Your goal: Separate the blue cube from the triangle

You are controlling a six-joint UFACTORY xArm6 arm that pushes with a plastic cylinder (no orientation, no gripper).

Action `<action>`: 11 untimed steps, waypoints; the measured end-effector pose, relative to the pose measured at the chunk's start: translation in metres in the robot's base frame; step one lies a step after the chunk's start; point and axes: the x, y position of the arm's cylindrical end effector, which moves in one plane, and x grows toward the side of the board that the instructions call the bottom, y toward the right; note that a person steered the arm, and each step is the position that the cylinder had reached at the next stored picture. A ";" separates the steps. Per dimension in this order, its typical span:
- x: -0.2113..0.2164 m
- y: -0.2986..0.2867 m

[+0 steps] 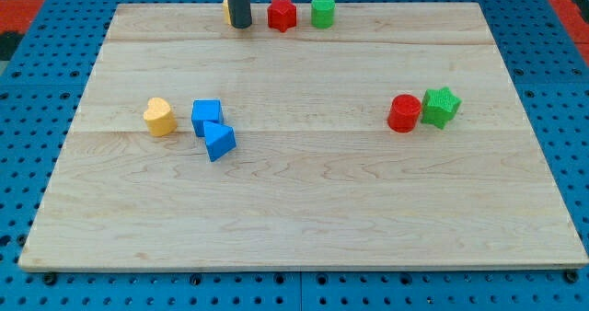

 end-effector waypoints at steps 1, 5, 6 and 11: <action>0.059 0.003; 0.245 -0.047; 0.191 -0.051; 0.126 0.049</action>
